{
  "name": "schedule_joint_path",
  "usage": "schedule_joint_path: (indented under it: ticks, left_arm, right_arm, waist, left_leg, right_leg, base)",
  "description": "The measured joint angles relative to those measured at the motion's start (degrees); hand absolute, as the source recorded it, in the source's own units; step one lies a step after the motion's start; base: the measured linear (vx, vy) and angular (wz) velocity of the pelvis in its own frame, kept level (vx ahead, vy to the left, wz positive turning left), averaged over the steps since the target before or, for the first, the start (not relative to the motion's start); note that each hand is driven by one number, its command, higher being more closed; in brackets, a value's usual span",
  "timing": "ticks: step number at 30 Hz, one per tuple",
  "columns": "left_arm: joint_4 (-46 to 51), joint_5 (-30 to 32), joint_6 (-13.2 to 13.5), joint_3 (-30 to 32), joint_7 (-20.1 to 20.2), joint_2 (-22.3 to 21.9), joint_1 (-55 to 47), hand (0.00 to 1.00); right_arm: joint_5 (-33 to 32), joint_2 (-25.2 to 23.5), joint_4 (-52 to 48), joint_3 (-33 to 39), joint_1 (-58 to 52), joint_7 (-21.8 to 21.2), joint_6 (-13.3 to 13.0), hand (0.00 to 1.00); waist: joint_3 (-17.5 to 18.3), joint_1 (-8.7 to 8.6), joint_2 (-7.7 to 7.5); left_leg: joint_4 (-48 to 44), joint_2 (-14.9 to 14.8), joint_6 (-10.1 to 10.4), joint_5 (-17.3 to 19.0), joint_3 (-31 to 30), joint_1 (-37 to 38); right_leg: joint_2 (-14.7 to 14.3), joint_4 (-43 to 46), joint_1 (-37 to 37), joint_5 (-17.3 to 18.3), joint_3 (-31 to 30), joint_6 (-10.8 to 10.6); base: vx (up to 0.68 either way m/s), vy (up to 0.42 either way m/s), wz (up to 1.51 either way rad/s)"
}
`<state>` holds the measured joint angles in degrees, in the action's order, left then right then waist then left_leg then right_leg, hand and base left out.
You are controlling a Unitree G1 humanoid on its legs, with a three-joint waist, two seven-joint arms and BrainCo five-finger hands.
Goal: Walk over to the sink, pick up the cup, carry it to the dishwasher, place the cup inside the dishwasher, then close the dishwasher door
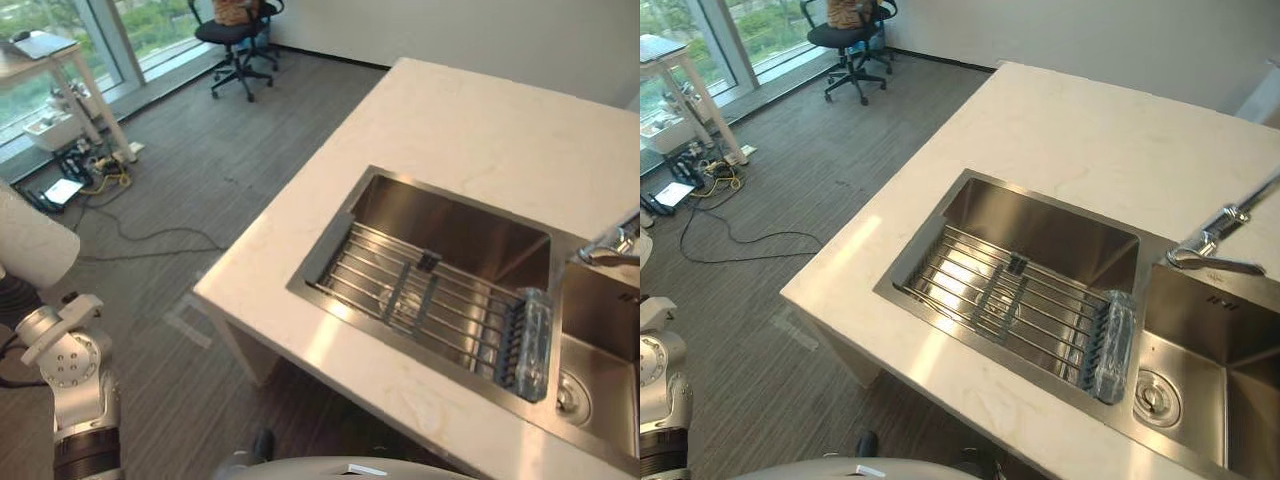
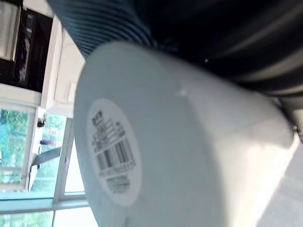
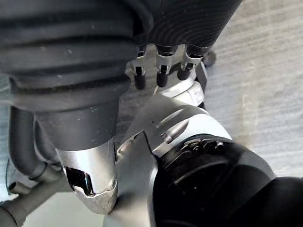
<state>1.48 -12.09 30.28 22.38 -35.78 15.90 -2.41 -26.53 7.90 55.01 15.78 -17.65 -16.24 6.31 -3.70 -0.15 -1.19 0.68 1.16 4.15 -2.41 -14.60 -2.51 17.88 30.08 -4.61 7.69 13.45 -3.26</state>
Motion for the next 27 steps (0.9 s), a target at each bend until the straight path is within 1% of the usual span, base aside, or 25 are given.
schedule_joint_path:
  ticks: [1, 3, 4, 5, 6, 7, 8, 9, 10, 12, 13, 14, 15, 16, 17, 18, 19, 20, 21, 22, 23, 24, 25, 26, 27]
  left_arm:
    - [0.02, 0.0, 0.08, 0.01, -0.24, -0.05, -0.26, 1.0]
    - [0.22, 0.03, 0.64, 0.38, -0.76, -0.07, -0.99, 1.0]
    - [0.84, 0.03, 1.08, 0.68, -1.4, -0.21, -1.32, 1.0]
    - [2.65, -0.02, 1.24, 0.92, -1.39, -0.85, -1.64, 1.0]
    - [3.69, -0.02, 1.57, 1.09, -1.26, -1.3, -1.73, 1.0]
    - [5.42, -0.03, 2.47, 1.7, -1.11, -1.77, -2.04, 1.0]
    - [6.43, 0.02, 3.33, 2.43, -0.85, -2.1, -2.36, 1.0]
    - [6.61, 0.09, 3.64, 2.34, -0.77, -2.65, -2.42, 1.0]
    - [7.03, 0.9, 3.95, 2.3, -0.11, -3.44, -2.9, 1.0]
    - [7.22, 1.0, 4.83, 2.77, 1.79, -3.44, -3.58, 1.0]
    - [7.46, 0.99, 4.85, 2.99, 2.36, -3.43, -3.62, 1.0]
    - [8.1, 1.04, 4.82, 3.77, 3.72, -3.4, -3.96, 1.0]
    - [8.17, 1.17, 4.63, 4.26, 5.08, -3.36, -4.08, 1.0]
    - [8.11, 1.18, 4.54, 4.34, 5.42, -3.36, -4.11, 1.0]
    - [7.91, 1.11, 3.74, 4.4, 6.89, -3.35, -4.21, 1.0]
    - [7.14, 1.08, 3.33, 4.0, 8.77, -3.25, -4.02, 1.0]
    - [6.69, 1.06, 3.21, 3.48, 9.56, -3.1, -3.66, 1.0]
    - [6.93, 0.95, 2.53, 1.17, 10.77, -2.7, -2.75, 1.0]
    - [7.52, 0.93, 1.91, -2.16, 12.36, -2.26, -2.51, 1.0]
    - [7.24, 0.9, 1.67, -2.79, 13.34, -2.0, -2.24, 1.0]
    - [5.59, -1.6, 0.5, -4.55, 15.26, -2.51, 1.42, 1.0]
    - [5.2, -5.46, -0.75, -6.57, 16.58, -2.2, 7.55, 1.0]
    - [5.2, -7.6, -1.18, -7.7, 16.7, -1.48, 10.04, 1.0]
    - [5.3, -10.58, -1.71, -9.55, 16.99, 0.06, 13.18, 1.0]
    - [5.34, -11.43, -1.89, -10.61, 17.24, 0.52, 14.25, 1.0]
  right_arm:
    - [0.01, 0.03, -0.07, -0.31, 0.26, -0.01, 0.05, 0.0]
    - [-0.06, 0.47, -0.11, -2.5, 1.55, 0.05, 0.18, 0.0]
    - [-0.05, 0.55, -0.29, -5.18, 2.89, 0.01, 0.35, 0.0]
    - [0.4, 1.05, -0.24, -7.44, 3.93, 1.3, 1.42, 0.0]
    - [0.39, 1.48, -0.26, -8.31, 3.98, 1.29, 1.74, 0.0]
    - [0.46, 1.89, -0.32, -9.08, 4.15, 1.31, 2.3, 0.0]
    - [0.44, 2.33, -0.23, -9.67, 4.41, 1.41, 2.73, 0.0]
    - [0.26, 2.58, -0.44, -10.03, 4.57, 1.34, 2.69, 0.0]
    - [-0.13, 3.81, -1.23, -10.18, 4.36, 1.18, 2.74, 0.0]
    - [-0.19, 6.04, -1.28, -10.86, 4.46, 1.26, 3.78, 0.0]
    - [-0.19, 6.58, -1.23, -11.12, 4.63, 1.23, 4.0, 0.0]
    - [-0.16, 6.9, -0.35, -11.13, 5.48, 1.21, 4.25, 0.0]
    - [-0.15, 6.85, 0.38, -11.11, 5.96, 1.21, 4.42, 0.0]
    - [-0.15, 6.86, 0.51, -11.11, 6.07, 1.19, 4.54, 0.0]
    - [-0.06, 6.74, 1.44, -11.07, 6.39, 1.01, 4.79, 0.0]
    - [0.01, 6.19, 2.87, -10.92, 6.86, 0.89, 4.77, 0.0]
    - [0.16, 5.85, 3.02, -10.68, 6.99, 0.87, 4.68, 0.0]
    - [0.77, 6.12, 3.04, -9.77, 6.94, 0.12, 4.02, 0.0]
    - [1.73, 7.75, 1.89, -7.64, 6.86, -0.71, 3.38, 0.0]
    - [2.23, 7.51, 2.45, -6.7, 7.05, -0.72, 3.24, 0.0]
    - [2.36, 5.72, 2.67, -3.5, 8.15, -0.78, 2.51, 0.0]
    - [2.56, 3.51, 2.79, -0.53, 8.69, -0.62, 1.69, 0.0]
    - [2.71, 3.33, 2.85, 0.36, 8.86, -0.45, 1.26, 0.0]
    - [2.77, 3.79, 2.35, 3.22, 8.21, 0.15, 0.3, 0.0]
    - [2.75, 4.61, 2.28, 4.58, 7.84, 0.25, 0.15, 0.0]
  waist:
    - [0.14, 0.15, -0.17]
    - [-0.06, 0.57, -0.09]
    - [-0.05, 0.71, -0.89]
    - [-0.15, 1.0, -1.16]
    - [-0.19, 1.43, -1.14]
    - [-0.24, 2.67, -1.12]
    - [-0.66, 3.18, -0.72]
    - [-1.08, 3.06, -0.05]
    - [-1.54, 3.07, 1.93]
    - [-1.51, 3.37, 4.07]
    - [-1.57, 3.47, 4.5]
    - [-1.67, 3.59, 4.9]
    - [-1.62, 3.56, 4.86]
    - [-1.59, 3.53, 4.89]
    - [-1.19, 3.29, 5.42]
    - [-1.15, 3.0, 4.86]
    - [-1.34, 2.96, 3.24]
    - [-1.95, 3.18, 5.04]
    - [-1.95, 2.99, 8.78]
    - [-1.67, 2.21, 8.65]
    - [-1.25, -1.94, 7.94]
    - [-2.13, -2.65, 5.11]
    - [-2.65, -2.32, 4.89]
    - [-2.76, -2.78, 5.39]
    - [-2.67, -3.28, 6.16]
  left_leg:
    - [-0.52, 0.08, 0.01, -0.02, 0.01, -0.64]
    - [-1.91, 0.37, 0.14, -0.13, 0.41, -2.24]
    - [-3.08, 0.65, 0.48, -0.34, 1.19, -3.27]
    - [-4.7, 0.9, 0.63, -0.3, 2.36, -4.65]
    - [-5.49, 0.9, 1.0, -0.25, 2.44, -5.4]
    - [-6.44, 0.87, 1.75, -0.41, 2.77, -6.54]
    - [-6.86, 0.57, 2.69, -0.76, 2.52, -6.98]
    - [-7.08, -0.06, 3.27, -1.19, 2.24, -6.76]
    - [-6.56, -1.97, 3.73, -1.18, 3.82, -6.71]
    - [-4.42, -5.11, 3.78, -1.22, 7.07, -5.89]
    - [-3.83, -5.58, 3.77, -1.21, 7.9, -5.58]
    - [-2.87, -6.52, 3.59, -1.1, 10.56, -5.29]
    - [-1.66, -7.52, 3.22, -0.94, 13.72, -5.19]
    - [-1.31, -7.79, 3.03, -0.81, 14.76, -5.18]
    - [-0.01, -8.58, 1.53, 0.42, 18.16, -5.25]
    - [0.52, -9.0, 0.63, 3.55, 21.24, -5.79]
    - [-0.06, -9.12, 0.03, 3.65, 23.06, -6.47]
    - [-5.97, -9.95, -3.79, 1.28, 27.21, -9.03]
    - [-7.01, -12.08, -3.73, -8.91, 25.67, -11.15]
    - [-5.08, -11.53, -1.5, -7.79, 25.49, -11.62]
    - [-0.07, -9.44, -7.46, 0.32, 30.98, -12.67]
    - [-5.4, -7.98, -11.97, 0.86, 40.4, -13.87]
    - [-10.91, -8.41, -13.46, -0.91, 43.76, -14.18]
    - [-19.49, -10.28, -15.14, -2.65, 49.24, -12.26]
    - [-20.38, -10.92, -14.79, -3.84, 50.98, -9.71]
  right_leg:
    - [-0.03, 0.22, -0.32, 0.03, -0.26, -0.52]
    - [0.0, 0.45, -0.66, 1.35, -0.64, -3.04]
    - [-0.11, 0.19, -0.37, 3.5, -1.28, -3.57]
    - [-0.54, -1.67, 0.59, 5.24, -2.24, -3.73]
    - [-0.87, -2.73, 0.99, 6.31, -2.37, -3.65]
    - [-1.41, -4.42, 1.51, 8.8, -2.47, -3.65]
    - [-1.94, -5.65, 2.27, 11.41, -2.39, -5.87]
    - [-2.59, -4.97, 2.78, 11.6, -1.72, -5.5]
    - [-3.53, -4.38, 3.45, 11.83, -0.39, -4.89]
    - [-4.73, -4.5, 4.7, 11.75, 1.42, -4.25]
    - [-4.86, -4.5, 4.71, 11.61, 1.63, -4.02]
    - [-5.02, -4.51, 4.51, 11.37, 1.94, -3.65]
    - [-5.06, -4.63, 4.53, 11.14, 2.76, -3.34]
    - [-5.3, -4.65, 4.54, 10.99, 3.08, -3.39]
    - [-5.49, -5.17, 4.54, 10.11, 3.49, -3.0]
    - [-5.23, -6.78, 4.58, 8.57, 4.55, -2.79]
    - [-4.1, -7.27, 4.38, 8.0, 5.03, -2.81]
    - [-4.26, -4.9, 2.82, 8.18, 6.59, -3.23]
    - [-7.03, -0.33, 0.55, 11.24, 7.7, -2.39]
    - [-8.22, 0.33, -1.13, 12.8, 7.0, -0.76]
    - [-7.19, -0.5, -3.28, 11.78, 5.7, 1.26]
    - [-0.74, 0.84, -5.52, 10.38, 9.32, 0.24]
    - [1.81, 2.08, -6.51, 10.04, 10.68, 0.49]
    - [5.27, 3.78, -7.32, 10.04, 13.93, 0.49]
    - [6.16, 4.54, -7.1, 10.32, 15.34, 0.07]
  base:
    - [0.0, -0.066, 0.24]
    - [-0.05, -0.066, 0.19]
    - [-0.1, -0.095, 0.25]
    - [-0.12, -0.104, 0.29]
    - [-0.17, -0.112, 0.19]
    - [-0.2, -0.145, 0.12]
    - [-0.23, -0.164, 0.16]
    - [-0.3, -0.174, 0.38]
    - [-0.39, -0.184, 0.48]
    - [-0.34, -0.155, 0.46]
    - [-0.13, -0.064, 0.32]
    - [-0.11, -0.041, 0.28]
    - [-0.11, -0.041, 0.25]
    - [-0.08, -0.057, 0.29]
    - [-0.02, -0.037, 0.35]
    - [-0.02, 0.021, 0.4]
    - [-0.01, 0.085, 0.46]
    - [-0.05, -0.006, 0.48]
    - [-0.13, -0.085, 0.49]
    - [-0.22, -0.135, 1.41]
    - [-0.21, -0.078, 1.94]
    - [-0.14, -0.076, 2.02]
    - [-0.08, -0.097, 1.41]
    - [-0.08, -0.083, 0.9]
    - [-0.14, -0.071, 1.38]
